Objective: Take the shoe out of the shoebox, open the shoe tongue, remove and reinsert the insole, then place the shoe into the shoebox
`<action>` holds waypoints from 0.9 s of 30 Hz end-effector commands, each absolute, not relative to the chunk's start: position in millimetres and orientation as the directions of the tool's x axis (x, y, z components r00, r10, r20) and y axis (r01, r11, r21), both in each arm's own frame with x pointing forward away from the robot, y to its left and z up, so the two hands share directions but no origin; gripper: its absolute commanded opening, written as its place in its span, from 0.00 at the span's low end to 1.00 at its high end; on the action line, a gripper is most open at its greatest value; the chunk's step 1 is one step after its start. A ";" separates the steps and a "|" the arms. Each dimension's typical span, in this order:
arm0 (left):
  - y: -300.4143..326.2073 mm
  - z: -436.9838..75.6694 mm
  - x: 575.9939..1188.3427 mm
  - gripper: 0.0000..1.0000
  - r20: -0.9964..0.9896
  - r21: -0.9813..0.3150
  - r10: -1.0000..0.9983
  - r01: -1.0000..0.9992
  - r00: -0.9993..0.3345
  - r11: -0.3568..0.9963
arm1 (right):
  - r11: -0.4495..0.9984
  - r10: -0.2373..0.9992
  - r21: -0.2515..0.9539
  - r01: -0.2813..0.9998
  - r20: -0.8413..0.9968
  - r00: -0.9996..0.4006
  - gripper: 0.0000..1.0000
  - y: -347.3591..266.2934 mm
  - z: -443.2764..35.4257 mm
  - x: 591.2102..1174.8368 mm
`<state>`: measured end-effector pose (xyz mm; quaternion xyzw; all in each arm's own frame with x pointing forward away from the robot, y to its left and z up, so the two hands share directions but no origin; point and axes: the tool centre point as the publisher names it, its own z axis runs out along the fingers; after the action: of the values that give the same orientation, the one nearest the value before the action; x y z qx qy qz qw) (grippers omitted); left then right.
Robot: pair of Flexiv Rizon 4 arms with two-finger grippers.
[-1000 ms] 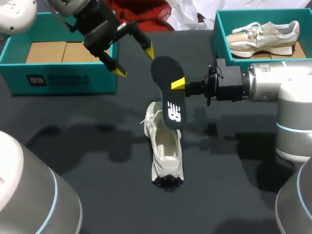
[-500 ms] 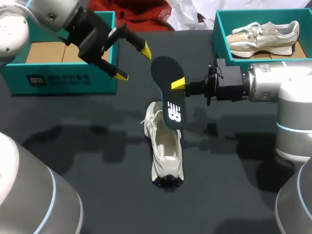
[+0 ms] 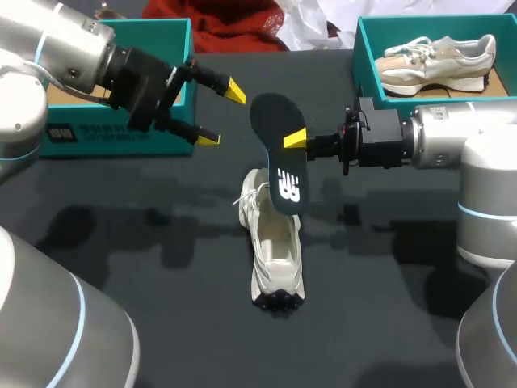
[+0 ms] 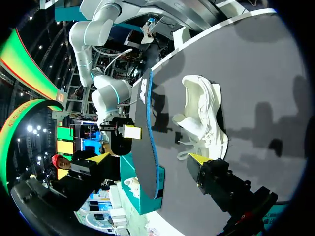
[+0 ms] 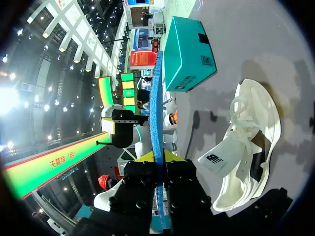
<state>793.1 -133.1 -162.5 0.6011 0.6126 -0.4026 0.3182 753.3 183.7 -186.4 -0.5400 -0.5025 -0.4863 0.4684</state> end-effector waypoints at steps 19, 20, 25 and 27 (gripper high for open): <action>-153.3 -185.7 788.1 1.00 -0.962 -0.126 0.238 0.991 -0.135 0.052 | -0.058 0.089 -0.017 0.998 0.996 0.022 0.00 184.9 -186.9 752.4; -155.8 -188.4 788.6 1.00 -0.962 -0.127 0.238 0.990 -0.137 0.055 | -0.058 0.089 -0.017 0.998 0.996 0.022 0.00 184.9 -186.9 752.4; -165.9 -193.6 791.9 1.00 -0.972 -0.150 0.171 0.986 -0.161 0.079 | -0.049 0.094 -0.001 0.999 0.996 0.005 0.00 196.4 -187.0 752.9; -169.8 -195.5 793.5 1.00 -0.975 -0.159 0.144 0.983 -0.171 0.092 | -0.053 0.087 0.005 0.999 0.996 0.000 0.00 200.2 -189.5 751.1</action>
<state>794.0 -158.5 -186.1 0.4844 0.6010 -0.4746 0.4229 750.7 189.8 -185.0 -0.5330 -0.5110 -0.4884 0.4650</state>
